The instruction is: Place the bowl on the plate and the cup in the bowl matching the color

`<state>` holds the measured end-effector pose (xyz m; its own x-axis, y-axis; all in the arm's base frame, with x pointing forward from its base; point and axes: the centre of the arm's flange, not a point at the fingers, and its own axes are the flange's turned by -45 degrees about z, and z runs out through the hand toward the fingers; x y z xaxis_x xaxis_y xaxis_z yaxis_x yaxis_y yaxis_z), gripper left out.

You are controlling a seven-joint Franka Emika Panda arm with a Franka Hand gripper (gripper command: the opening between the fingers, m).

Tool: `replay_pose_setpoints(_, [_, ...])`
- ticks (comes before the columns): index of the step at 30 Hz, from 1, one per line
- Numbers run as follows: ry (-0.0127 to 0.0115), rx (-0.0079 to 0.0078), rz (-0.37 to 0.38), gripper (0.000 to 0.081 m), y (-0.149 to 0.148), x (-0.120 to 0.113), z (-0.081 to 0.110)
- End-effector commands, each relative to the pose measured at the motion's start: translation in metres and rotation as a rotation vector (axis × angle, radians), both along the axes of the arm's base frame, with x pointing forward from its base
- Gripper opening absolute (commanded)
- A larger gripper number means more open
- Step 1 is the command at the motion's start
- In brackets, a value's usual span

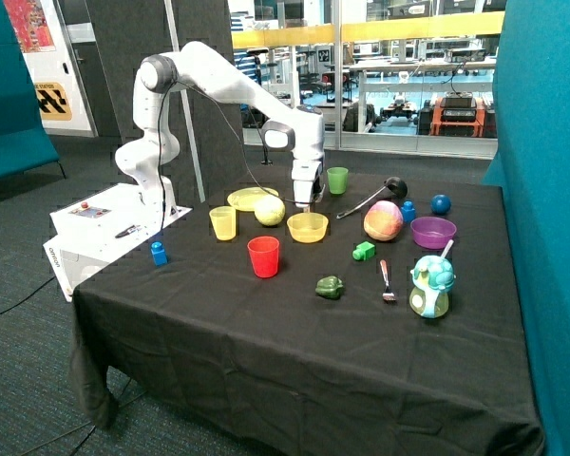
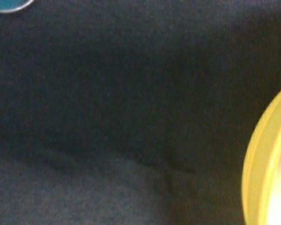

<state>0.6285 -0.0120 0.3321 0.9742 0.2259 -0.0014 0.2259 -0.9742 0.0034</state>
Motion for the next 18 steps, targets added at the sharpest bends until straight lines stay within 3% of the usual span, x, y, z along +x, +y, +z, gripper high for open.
replay_pose_setpoints(1, [-0.0007, 0.0036, -0.014, 0.0326, -0.006, 0.004, -0.010])
replay_pose_setpoints(18, [-0.0006, 0.0036, -0.003, 0.0304, 0.001, -0.006, -0.028])
